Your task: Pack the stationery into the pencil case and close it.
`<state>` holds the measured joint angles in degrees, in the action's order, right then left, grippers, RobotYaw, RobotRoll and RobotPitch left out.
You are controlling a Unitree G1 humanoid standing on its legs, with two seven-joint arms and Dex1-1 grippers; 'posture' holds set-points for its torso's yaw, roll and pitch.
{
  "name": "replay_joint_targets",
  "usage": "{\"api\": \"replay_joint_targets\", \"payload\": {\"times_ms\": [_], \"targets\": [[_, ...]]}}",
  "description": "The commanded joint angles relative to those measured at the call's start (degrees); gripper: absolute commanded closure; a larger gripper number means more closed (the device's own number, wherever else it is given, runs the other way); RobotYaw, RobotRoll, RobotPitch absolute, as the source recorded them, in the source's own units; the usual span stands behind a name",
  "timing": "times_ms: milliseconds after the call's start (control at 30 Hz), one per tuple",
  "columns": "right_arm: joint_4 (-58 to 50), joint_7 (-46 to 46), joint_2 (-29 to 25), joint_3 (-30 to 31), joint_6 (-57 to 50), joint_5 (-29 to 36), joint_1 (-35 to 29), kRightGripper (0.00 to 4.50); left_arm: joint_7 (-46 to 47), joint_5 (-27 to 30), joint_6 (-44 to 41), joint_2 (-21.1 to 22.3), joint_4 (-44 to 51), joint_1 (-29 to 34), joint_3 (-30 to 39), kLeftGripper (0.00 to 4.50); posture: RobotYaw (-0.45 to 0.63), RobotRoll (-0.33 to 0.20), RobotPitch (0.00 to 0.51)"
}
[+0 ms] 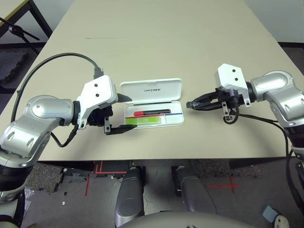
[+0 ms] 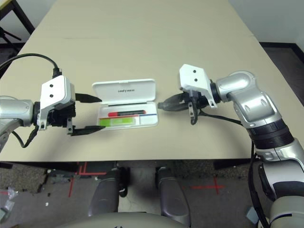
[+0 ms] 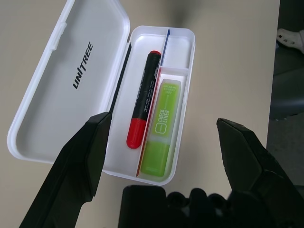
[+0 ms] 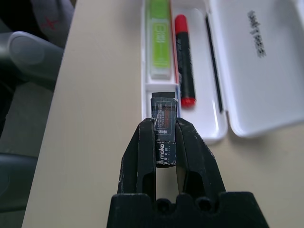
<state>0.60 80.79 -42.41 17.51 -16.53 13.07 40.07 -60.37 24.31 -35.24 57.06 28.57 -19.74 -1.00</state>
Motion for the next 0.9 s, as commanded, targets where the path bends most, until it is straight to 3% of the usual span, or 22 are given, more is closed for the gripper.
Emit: {"api": "replay_joint_targets", "payload": {"times_ms": [33,267,567,600,900], "targets": [[1.50,0.48,1.41,2.17,2.25,-2.49,1.12,4.20,0.18,-0.72,-0.24,0.88,0.94,0.41,-0.34,0.00,0.06,0.000,0.164],[5.64,-0.92,4.15,4.79,7.60,-8.13,1.64,4.20,0.46,-0.97,-0.33,0.93,0.90,0.16,-0.77,0.00,0.07,0.000,0.161],[7.91,-2.67,7.52,5.19,9.81,-10.83,1.55,4.20,0.82,-1.50,-0.23,0.68,0.80,-0.03,-1.12,0.00,0.07,0.000,0.156],[7.97,-2.69,7.67,5.18,9.93,-11.01,1.53,3.47,0.84,-1.54,-0.22,0.66,0.77,-0.06,-1.15,0.00,0.07,0.000,0.156],[8.72,-2.71,7.81,1.51,7.71,-8.43,2.72,0.21,0.91,-1.98,0.01,0.86,0.38,0.69,-0.65,0.00,0.07,0.000,0.153]]}}
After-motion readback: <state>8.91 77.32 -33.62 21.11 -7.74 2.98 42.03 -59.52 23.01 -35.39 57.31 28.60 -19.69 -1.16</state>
